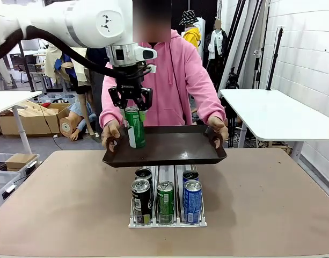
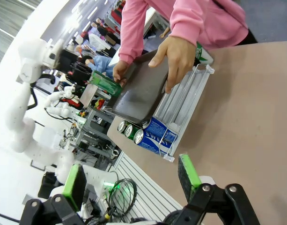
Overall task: Retrieve and hand over the desired beverage to the person.
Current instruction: Place the picked can on the Handle tray extended by the person.
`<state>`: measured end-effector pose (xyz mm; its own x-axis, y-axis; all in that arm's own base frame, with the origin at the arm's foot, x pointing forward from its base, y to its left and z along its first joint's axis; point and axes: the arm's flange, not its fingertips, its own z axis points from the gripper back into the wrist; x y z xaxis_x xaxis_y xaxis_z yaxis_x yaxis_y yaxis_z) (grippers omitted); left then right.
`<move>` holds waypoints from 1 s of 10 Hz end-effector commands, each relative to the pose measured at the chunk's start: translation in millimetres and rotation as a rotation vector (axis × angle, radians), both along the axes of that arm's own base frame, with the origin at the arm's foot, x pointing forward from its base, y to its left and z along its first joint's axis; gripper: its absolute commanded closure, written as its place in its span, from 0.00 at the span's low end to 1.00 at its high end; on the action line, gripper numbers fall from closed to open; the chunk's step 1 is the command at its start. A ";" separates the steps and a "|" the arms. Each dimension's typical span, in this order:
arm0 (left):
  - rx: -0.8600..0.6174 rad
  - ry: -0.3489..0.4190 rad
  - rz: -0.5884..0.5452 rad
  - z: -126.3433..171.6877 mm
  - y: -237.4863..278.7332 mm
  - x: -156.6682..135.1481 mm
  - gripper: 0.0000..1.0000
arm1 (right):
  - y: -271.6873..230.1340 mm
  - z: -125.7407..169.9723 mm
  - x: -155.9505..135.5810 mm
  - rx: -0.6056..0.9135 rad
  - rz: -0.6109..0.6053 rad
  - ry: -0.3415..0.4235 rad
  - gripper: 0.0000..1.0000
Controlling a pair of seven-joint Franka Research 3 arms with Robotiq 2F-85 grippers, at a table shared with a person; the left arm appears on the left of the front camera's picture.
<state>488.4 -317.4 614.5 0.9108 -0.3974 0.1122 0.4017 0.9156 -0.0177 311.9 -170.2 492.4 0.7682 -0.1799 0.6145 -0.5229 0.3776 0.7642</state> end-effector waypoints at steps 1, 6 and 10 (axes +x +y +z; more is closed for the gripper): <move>0.010 -0.006 -0.012 8.3 -13.2 13.9 1.00 | -0.3 -0.1 -0.3 0.004 0.007 -0.014 0.00; 0.040 0.051 -0.007 -1.5 -21.7 26.9 1.00 | -0.3 -0.1 -0.3 0.004 0.007 -0.014 0.00; 0.049 0.073 -0.008 -10.0 -24.8 31.8 1.00 | -0.3 -0.1 -0.3 0.004 0.007 -0.014 0.00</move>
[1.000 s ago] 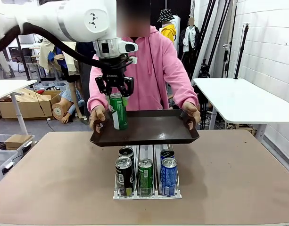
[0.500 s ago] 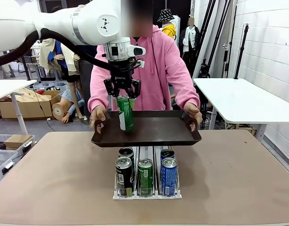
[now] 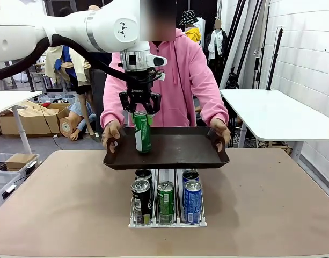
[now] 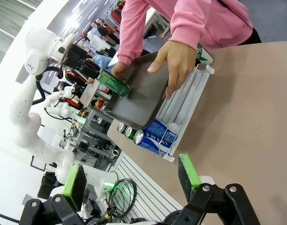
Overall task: Retrieve and hand over the desired beverage to the person.
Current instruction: Place the picked can on the Handle tray extended by the person.
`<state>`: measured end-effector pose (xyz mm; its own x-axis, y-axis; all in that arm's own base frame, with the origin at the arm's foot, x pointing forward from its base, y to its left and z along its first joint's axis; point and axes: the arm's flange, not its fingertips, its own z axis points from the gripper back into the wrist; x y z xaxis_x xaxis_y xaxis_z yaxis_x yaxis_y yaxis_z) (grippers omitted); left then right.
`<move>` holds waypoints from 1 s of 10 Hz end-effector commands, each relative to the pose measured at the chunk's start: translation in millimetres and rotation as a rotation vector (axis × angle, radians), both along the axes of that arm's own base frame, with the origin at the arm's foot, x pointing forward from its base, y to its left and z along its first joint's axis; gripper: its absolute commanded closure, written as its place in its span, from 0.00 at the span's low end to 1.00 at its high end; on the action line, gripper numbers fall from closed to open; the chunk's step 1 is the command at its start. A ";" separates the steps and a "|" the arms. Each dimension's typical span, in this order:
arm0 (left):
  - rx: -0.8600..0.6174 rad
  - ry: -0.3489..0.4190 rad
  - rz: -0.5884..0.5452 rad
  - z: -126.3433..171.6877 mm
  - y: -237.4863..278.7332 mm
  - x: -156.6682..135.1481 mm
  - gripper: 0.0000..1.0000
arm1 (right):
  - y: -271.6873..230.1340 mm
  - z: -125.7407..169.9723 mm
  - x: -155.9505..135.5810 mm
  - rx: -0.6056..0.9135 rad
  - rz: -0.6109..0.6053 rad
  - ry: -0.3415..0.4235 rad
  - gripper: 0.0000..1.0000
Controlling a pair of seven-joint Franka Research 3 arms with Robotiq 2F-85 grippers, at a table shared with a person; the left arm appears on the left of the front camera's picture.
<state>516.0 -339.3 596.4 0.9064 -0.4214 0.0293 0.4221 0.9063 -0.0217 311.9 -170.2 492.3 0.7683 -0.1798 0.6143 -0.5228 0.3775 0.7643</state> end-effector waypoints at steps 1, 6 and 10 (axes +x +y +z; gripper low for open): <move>0.015 0.007 0.014 4.0 -3.3 5.4 1.00 | -0.3 0.0 -0.4 0.004 0.007 -0.014 0.00; 0.012 0.034 0.023 -5.4 -3.2 5.5 1.00 | -0.3 0.0 -0.4 0.004 0.007 -0.014 0.00; 0.013 0.028 0.017 -0.5 -2.1 2.9 0.68 | -0.3 0.0 -0.4 0.004 0.007 -0.014 0.00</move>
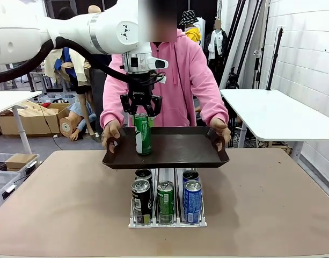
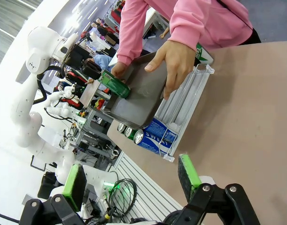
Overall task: Retrieve and hand over the desired beverage to the person.
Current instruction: Place the picked can on the Handle tray extended by the person.
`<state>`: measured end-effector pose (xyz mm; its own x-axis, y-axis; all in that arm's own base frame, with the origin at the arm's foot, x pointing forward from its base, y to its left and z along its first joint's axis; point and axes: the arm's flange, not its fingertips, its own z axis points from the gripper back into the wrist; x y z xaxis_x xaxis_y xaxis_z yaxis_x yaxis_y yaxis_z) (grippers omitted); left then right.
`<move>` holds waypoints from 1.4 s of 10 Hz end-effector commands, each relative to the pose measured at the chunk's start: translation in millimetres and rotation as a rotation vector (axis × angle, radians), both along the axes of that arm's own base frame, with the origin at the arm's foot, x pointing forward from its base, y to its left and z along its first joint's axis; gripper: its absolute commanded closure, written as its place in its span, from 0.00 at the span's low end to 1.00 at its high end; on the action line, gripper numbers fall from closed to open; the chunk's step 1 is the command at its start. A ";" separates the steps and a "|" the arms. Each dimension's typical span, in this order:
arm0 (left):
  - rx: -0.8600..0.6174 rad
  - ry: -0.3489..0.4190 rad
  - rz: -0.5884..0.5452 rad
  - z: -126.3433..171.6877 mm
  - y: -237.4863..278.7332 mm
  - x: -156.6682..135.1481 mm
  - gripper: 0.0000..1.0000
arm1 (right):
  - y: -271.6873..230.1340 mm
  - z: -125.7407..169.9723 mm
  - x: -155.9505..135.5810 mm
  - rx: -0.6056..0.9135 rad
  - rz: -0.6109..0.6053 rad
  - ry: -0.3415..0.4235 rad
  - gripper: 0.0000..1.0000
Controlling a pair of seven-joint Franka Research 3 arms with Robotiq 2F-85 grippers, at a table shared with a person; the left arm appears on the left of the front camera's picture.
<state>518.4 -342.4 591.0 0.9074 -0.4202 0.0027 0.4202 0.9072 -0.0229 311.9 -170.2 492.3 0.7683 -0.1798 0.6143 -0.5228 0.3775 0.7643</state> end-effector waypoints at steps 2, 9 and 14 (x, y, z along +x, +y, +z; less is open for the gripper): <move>-0.006 0.001 0.018 9.4 3.8 -0.5 0.29 | -0.3 0.0 -0.4 0.004 0.007 -0.014 0.00; -0.044 -0.034 0.040 48.8 31.4 -23.0 0.00 | -0.3 0.0 -0.4 0.004 0.007 -0.014 0.00; -0.040 -0.058 0.043 59.1 31.7 -23.5 0.00 | -0.3 0.0 -0.4 0.004 0.007 -0.014 0.00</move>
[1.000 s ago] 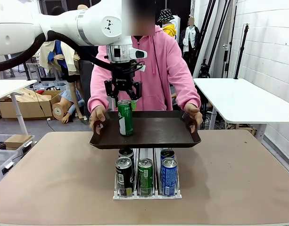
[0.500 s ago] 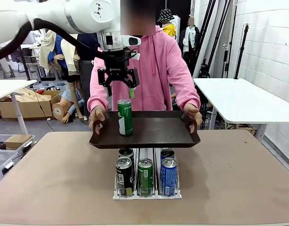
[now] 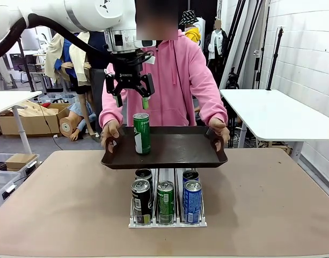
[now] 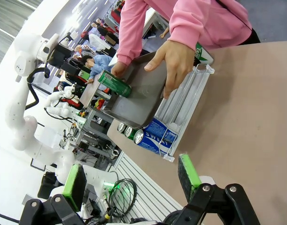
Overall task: Retrieve and hand over the desired beverage to the person.
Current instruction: Place the picked can on the Handle tray extended by the person, then pick up another can of the same type that the person held from the Automatic Can Dispenser.
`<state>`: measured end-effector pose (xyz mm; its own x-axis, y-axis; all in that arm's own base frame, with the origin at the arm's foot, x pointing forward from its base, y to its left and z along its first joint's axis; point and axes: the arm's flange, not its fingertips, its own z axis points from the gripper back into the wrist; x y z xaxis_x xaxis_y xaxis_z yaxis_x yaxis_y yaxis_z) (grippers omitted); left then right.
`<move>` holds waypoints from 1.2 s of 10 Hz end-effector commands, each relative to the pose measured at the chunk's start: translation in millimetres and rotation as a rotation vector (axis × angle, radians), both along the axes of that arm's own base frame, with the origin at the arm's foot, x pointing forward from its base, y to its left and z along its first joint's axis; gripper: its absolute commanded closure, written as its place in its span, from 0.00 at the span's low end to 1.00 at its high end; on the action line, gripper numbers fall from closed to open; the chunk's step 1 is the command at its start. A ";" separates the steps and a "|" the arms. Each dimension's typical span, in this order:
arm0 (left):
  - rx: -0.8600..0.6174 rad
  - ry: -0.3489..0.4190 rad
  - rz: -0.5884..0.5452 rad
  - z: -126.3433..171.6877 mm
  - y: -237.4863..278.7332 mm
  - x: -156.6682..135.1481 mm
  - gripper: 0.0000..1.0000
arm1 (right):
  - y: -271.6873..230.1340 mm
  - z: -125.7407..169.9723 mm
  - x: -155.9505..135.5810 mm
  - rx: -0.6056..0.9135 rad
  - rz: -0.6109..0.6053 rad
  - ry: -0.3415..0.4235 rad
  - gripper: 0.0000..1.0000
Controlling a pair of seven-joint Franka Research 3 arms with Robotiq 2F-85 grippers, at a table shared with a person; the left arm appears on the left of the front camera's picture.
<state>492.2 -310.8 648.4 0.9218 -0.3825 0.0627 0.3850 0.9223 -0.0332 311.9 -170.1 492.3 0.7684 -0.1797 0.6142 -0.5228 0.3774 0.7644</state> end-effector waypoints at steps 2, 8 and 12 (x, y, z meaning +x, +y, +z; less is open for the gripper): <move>-0.007 -0.007 0.003 1.8 0.1 2.8 0.00 | -0.3 0.0 -0.4 0.004 0.006 -0.014 0.00; -0.007 -0.007 0.003 1.8 0.1 2.8 0.00 | -0.3 0.0 -0.4 0.004 0.006 -0.014 0.00; -0.007 -0.007 0.003 1.8 0.1 2.8 0.00 | -0.3 0.0 -0.4 0.004 0.006 -0.014 0.00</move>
<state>494.0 -311.6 648.8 0.9216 -0.3828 0.0649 0.3855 0.9220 -0.0356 311.9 -170.1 492.3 0.7684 -0.1797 0.6142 -0.5228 0.3773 0.7644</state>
